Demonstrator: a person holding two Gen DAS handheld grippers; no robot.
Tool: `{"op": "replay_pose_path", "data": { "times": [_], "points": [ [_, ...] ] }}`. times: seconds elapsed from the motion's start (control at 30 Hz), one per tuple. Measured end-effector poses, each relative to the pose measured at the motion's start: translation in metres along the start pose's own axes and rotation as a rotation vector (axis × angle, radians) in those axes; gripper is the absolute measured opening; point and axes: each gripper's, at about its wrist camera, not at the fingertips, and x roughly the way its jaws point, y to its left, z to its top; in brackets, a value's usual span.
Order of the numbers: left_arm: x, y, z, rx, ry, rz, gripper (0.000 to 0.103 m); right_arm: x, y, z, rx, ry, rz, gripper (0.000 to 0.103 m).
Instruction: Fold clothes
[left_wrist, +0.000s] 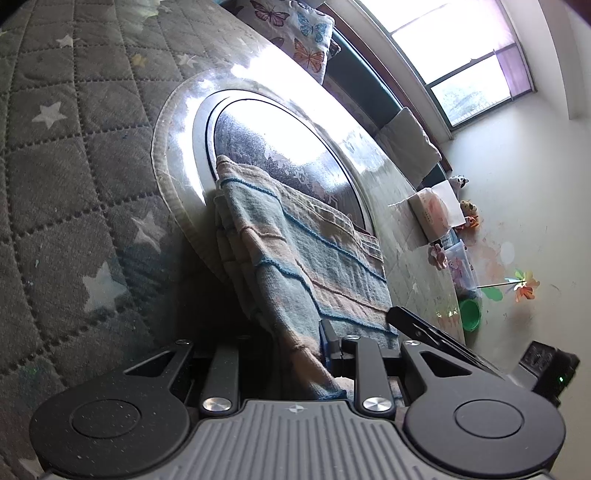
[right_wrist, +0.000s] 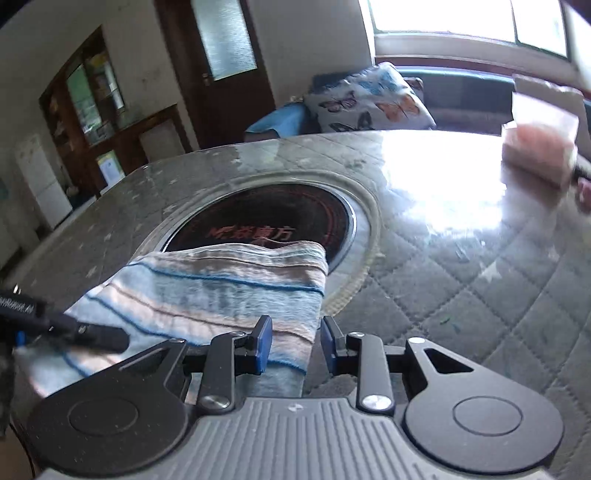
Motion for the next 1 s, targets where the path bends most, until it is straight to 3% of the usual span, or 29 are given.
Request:
{"op": "replay_pose_path", "data": {
  "times": [0.2, 0.37, 0.6, 1.0],
  "points": [
    [0.001, -0.002, 0.0, 0.02, -0.004, 0.007, 0.026, 0.008, -0.004, -0.005, 0.061, -0.001, 0.025, 0.029],
    [0.001, -0.013, -0.001, 0.061, -0.008, 0.051, 0.024, 0.001, -0.002, -0.006, 0.095, -0.026, 0.036, 0.01],
    [0.006, -0.057, 0.003, 0.164, -0.005, 0.041, 0.022, -0.031, -0.008, -0.006, 0.102, -0.1, 0.031, 0.008],
    [0.095, -0.167, 0.012, 0.347, 0.053, -0.019, 0.021, -0.087, -0.084, 0.019, 0.107, -0.183, -0.167, 0.008]
  ]
}}
